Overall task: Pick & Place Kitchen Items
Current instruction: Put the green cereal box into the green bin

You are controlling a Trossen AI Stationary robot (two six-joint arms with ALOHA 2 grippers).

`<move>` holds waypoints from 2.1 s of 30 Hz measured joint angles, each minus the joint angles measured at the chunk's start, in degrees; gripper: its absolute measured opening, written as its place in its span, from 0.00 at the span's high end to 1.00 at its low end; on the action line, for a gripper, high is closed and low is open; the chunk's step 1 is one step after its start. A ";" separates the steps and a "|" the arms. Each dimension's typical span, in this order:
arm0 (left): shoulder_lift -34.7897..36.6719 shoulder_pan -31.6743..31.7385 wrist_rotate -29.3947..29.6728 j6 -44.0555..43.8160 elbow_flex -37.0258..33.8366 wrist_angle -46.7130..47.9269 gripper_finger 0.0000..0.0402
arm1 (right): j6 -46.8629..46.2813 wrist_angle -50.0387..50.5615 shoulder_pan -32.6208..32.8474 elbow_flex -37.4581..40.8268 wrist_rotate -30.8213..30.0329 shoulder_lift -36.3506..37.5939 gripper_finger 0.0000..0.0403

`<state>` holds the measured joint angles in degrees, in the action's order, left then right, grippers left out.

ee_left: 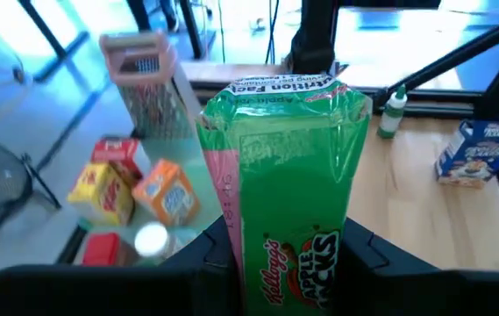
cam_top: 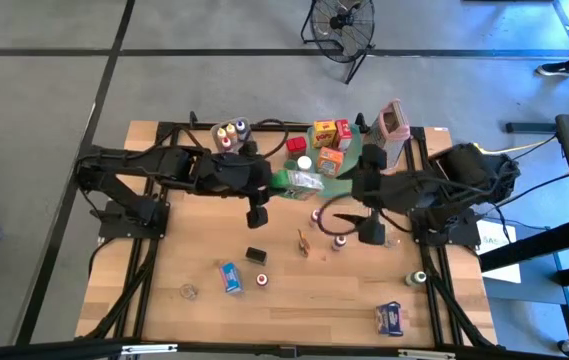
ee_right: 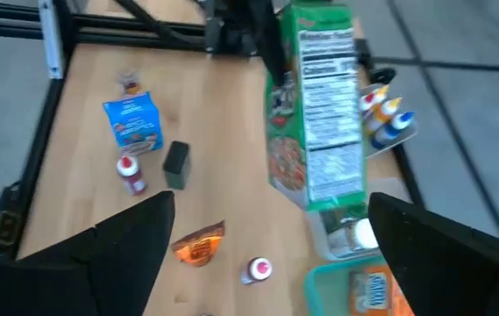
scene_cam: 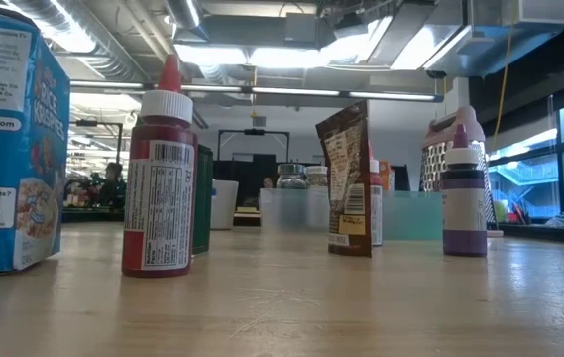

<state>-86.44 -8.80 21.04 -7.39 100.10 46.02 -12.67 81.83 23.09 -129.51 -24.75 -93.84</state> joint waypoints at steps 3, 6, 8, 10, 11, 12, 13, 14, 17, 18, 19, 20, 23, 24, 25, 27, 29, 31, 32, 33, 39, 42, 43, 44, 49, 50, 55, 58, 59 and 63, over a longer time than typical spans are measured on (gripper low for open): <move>-0.77 0.00 -0.07 2.71 -0.10 0.41 0.77 | 0.00 -0.27 -2.38 0.00 3.80 0.00 0.01; -1.37 0.24 -0.19 5.14 -0.13 -0.17 0.77 | 0.76 -0.82 -4.68 0.00 6.59 -0.03 0.01; -1.95 0.38 -0.14 6.38 -0.01 -1.54 0.77 | 1.81 -2.53 -6.14 0.00 7.04 -0.31 0.01; -2.34 0.62 -0.17 7.78 -0.08 -2.00 0.77 | 3.13 -4.00 -7.31 0.00 6.73 -0.85 0.01; -2.50 0.90 -0.33 8.14 -0.18 -1.63 0.77 | 4.40 -4.95 -8.15 -0.02 6.99 -1.24 0.01; -2.79 1.22 -0.71 8.19 -0.14 -2.32 0.77 | 6.32 -5.57 -8.82 -0.02 7.54 -1.64 0.01; -2.91 1.57 -1.09 8.18 -0.07 -2.91 0.77 | 8.25 -5.66 -9.31 -0.01 8.23 -2.10 0.01; -2.93 1.90 -1.27 8.16 -0.07 -2.49 0.77 | 9.91 -5.91 -9.79 0.00 8.58 -2.66 0.01; -2.93 2.68 -1.66 7.92 -0.07 -2.54 0.77 | 12.23 -6.52 -11.20 0.00 8.78 -4.04 0.01; -2.93 2.88 -1.73 7.88 -0.07 -2.52 0.77 | 12.64 -6.47 -11.78 0.00 9.00 -4.60 0.01; -2.93 3.02 -1.76 7.77 -0.07 -2.52 0.77 | 12.83 -6.61 -12.35 0.00 9.07 -5.06 0.01; -2.93 3.02 -1.86 7.75 -0.07 -2.48 0.77 | 13.19 -6.50 -12.93 0.00 9.15 -5.51 0.01; -2.93 3.02 -1.88 7.77 -0.07 -2.45 0.77 | 14.11 -6.71 -14.46 0.00 9.01 -6.76 0.01; -2.93 3.02 -1.88 7.80 -0.07 -2.39 0.77 | 14.50 -6.68 -14.88 0.00 9.21 -7.17 0.01; -2.93 3.02 -1.88 8.01 -0.07 -2.35 0.77 | 14.82 -6.82 -15.42 0.00 9.91 -7.62 0.01; -2.93 3.02 -1.91 8.07 -0.07 -2.17 0.77 | 15.38 -6.67 -16.23 0.00 12.41 -8.34 0.01; -2.93 3.02 -1.91 8.09 -0.07 -2.08 0.77 | 16.42 -6.74 -17.19 0.00 15.69 -8.97 0.01; -2.93 3.02 -1.91 8.14 -0.07 -2.04 0.77 | 17.49 -6.75 -17.93 0.00 18.69 -9.27 0.01; -2.93 3.02 -2.09 8.14 -0.07 -2.05 0.77 | 17.80 -6.87 -18.19 0.00 19.71 -9.32 0.01; -2.93 3.02 -2.27 8.14 -0.07 -1.97 0.77 | 18.05 -6.85 -18.36 0.00 20.32 -9.35 0.01; -2.93 3.02 -2.30 8.12 -0.07 -1.66 0.77 | 19.27 -6.87 -19.14 0.00 20.46 -9.35 0.01; -2.93 3.02 -2.30 8.10 -0.07 -1.67 0.77 | 19.94 -6.98 -19.15 0.00 20.48 -9.35 0.01; -2.93 3.02 -2.30 8.10 -0.07 -1.67 0.77 | 20.29 -7.15 -19.15 0.00 20.51 -9.35 0.01; -2.93 3.02 -2.30 8.09 -0.07 -1.67 0.77 | 20.68 -7.35 -19.24 0.00 20.82 -9.35 0.01; -2.93 3.02 -2.30 8.01 -0.07 -1.67 0.77 | 21.07 -7.64 -20.07 0.00 22.48 -9.35 0.03; -2.93 3.02 -2.30 8.01 -0.07 -1.67 0.77 | 21.07 -7.60 -20.18 0.00 22.57 -9.35 0.04; -2.93 3.04 -2.30 8.01 -0.07 -1.64 0.77 | 21.07 -7.50 -20.44 0.00 22.60 -9.35 0.15; -2.93 3.04 -2.28 8.12 -0.07 -1.64 0.77 | 21.07 -7.48 -20.44 0.00 22.60 -9.35 0.23; -2.93 3.04 -2.28 8.12 -0.07 -1.64 0.77 | 21.07 -7.48 -20.44 0.00 22.62 -9.35 0.26; -2.93 3.04 -2.28 8.14 -0.07 -1.62 0.77 | 21.07 -7.39 -20.52 0.00 23.48 -9.35 0.39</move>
<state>-89.36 -5.76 18.76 0.75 100.03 44.40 8.40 74.44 2.57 -129.51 -1.28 -103.20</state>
